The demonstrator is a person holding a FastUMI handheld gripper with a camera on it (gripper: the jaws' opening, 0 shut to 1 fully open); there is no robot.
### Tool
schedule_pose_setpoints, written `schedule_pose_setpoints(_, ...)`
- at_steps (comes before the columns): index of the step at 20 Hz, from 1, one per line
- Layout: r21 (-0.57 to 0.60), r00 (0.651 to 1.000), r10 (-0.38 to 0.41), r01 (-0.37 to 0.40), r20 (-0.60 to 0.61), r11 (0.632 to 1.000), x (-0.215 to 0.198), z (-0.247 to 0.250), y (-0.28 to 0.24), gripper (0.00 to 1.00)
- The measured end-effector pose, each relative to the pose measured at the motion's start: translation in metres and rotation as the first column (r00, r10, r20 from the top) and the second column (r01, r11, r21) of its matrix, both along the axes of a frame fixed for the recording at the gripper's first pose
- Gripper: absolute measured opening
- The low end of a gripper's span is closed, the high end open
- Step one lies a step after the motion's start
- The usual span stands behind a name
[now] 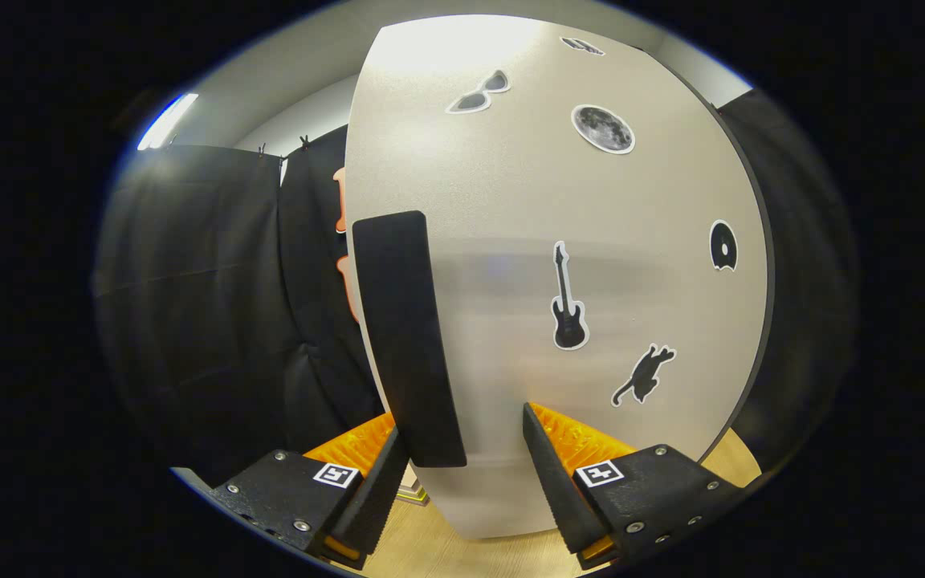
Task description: Open the shoe cabinet door, grab the shoes and put them into the shoe cabinet, then close the shoe cabinet door.
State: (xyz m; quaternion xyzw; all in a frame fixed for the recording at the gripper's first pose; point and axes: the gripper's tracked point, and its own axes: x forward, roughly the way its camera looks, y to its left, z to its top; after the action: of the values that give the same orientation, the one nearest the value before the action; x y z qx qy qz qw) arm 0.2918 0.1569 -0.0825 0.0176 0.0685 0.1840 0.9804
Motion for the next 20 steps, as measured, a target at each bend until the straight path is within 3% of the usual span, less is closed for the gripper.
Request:
schedule_pose_setpoints(3,-0.057,0.998,-0.042,0.045,0.039,0.997,0.004,-0.002,-0.002,0.85)
schedule_pose_setpoints(11,-0.038,0.986,-0.143,0.147,0.08,0.988,0.014,-0.004,0.0,0.86)
schedule_pose_setpoints(20,-0.056,0.981,-0.176,0.181,0.077,0.982,0.02,-0.008,0.002,0.86)
